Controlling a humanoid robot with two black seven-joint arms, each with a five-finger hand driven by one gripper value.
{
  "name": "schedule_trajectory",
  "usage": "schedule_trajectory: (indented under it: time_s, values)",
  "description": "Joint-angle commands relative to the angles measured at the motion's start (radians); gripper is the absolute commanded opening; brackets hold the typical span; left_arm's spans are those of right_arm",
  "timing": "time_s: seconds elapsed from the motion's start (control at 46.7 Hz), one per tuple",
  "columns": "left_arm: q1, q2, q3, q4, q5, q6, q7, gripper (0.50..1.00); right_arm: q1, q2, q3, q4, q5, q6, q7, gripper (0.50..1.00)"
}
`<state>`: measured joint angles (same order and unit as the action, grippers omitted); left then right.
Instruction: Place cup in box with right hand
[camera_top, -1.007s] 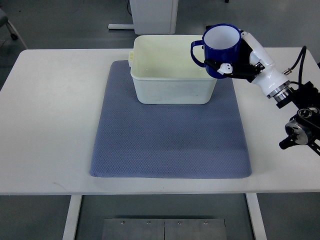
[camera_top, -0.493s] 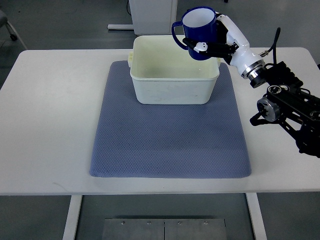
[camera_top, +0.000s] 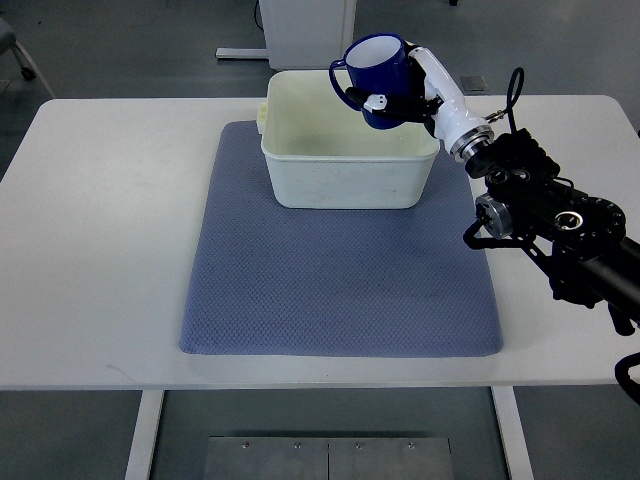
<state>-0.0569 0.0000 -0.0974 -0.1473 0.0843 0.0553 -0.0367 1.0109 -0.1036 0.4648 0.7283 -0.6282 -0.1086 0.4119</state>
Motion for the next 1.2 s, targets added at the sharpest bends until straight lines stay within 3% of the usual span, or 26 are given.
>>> schedule_trajectory:
  time_s: [0.0,0.364,0.386,0.45,0.471,0.536,1.179]
  values:
    - [0.000,0.000,-0.002,0.000,0.000,0.000,0.000,1.000,0.000,0.001,-0.008,-0.001,0.002,0.000,-0.002,0.500]
    - [0.000,0.000,-0.002,0.000,0.000,0.000,0.000,1.000,-0.006,0.007,-0.009,0.002,0.008,0.000,-0.002,0.500]
    - [0.000,0.000,-0.002,0.000,0.000,0.000,0.000,1.000,-0.006,0.007,-0.009,0.003,0.008,0.000,-0.001,0.580]
    - [0.000,0.000,-0.002,0.000,0.000,0.000,0.000,1.000,-0.008,0.007,-0.009,0.003,0.008,0.000,-0.001,0.884]
    - [0.000,0.000,0.001,0.000,0.000,0.000,0.000,1.000,-0.008,0.007,-0.009,0.003,0.008,0.000,-0.001,0.928]
    - [0.000,0.000,-0.002,0.000,0.000,0.000,0.000,1.000,-0.009,0.007,-0.009,0.005,0.008,0.000,-0.001,0.979]
    - [0.000,0.000,-0.002,0.000,0.000,0.000,0.000,1.000,0.003,-0.007,-0.020,0.013,0.010,0.001,-0.001,0.995]
